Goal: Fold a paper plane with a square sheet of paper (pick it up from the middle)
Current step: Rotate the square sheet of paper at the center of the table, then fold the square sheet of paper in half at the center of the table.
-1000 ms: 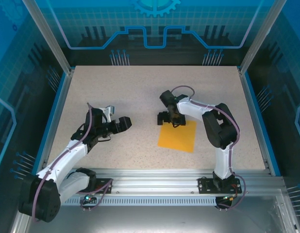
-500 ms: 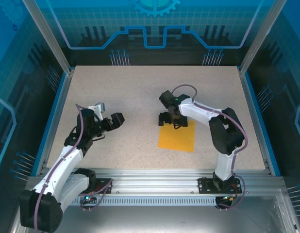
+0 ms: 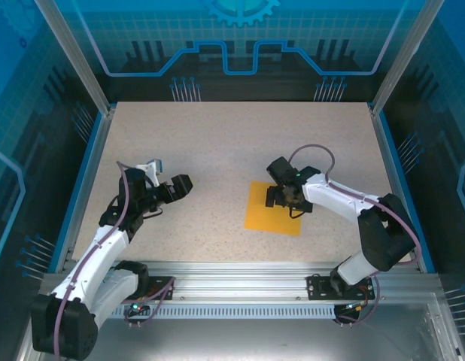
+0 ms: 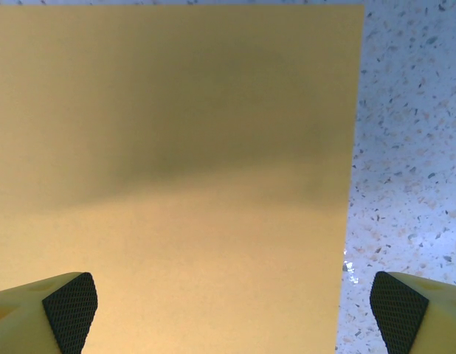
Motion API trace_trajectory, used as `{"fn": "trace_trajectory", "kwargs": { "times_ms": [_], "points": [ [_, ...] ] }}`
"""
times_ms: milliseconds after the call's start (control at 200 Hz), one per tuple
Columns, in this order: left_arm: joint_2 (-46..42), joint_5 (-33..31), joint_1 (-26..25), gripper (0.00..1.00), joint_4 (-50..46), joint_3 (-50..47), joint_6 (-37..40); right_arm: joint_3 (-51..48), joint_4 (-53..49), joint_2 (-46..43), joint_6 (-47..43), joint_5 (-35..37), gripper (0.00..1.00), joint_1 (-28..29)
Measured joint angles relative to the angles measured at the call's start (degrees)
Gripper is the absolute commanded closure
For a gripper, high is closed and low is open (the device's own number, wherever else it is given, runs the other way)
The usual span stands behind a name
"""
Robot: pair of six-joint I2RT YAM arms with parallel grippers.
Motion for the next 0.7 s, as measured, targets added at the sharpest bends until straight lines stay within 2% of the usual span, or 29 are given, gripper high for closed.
{"fn": "trace_trajectory", "kwargs": {
  "times_ms": [460,700],
  "points": [
    [1.1,4.7,-0.3,0.01,3.8,-0.7,-3.1,0.0,3.1,1.6,-5.0,-3.7,0.01,-1.8],
    [9.2,4.7,-8.3,0.01,7.0,-0.6,-3.2,0.1,3.2,1.6,-6.8,-5.7,0.01,-2.7]
  ]
}}
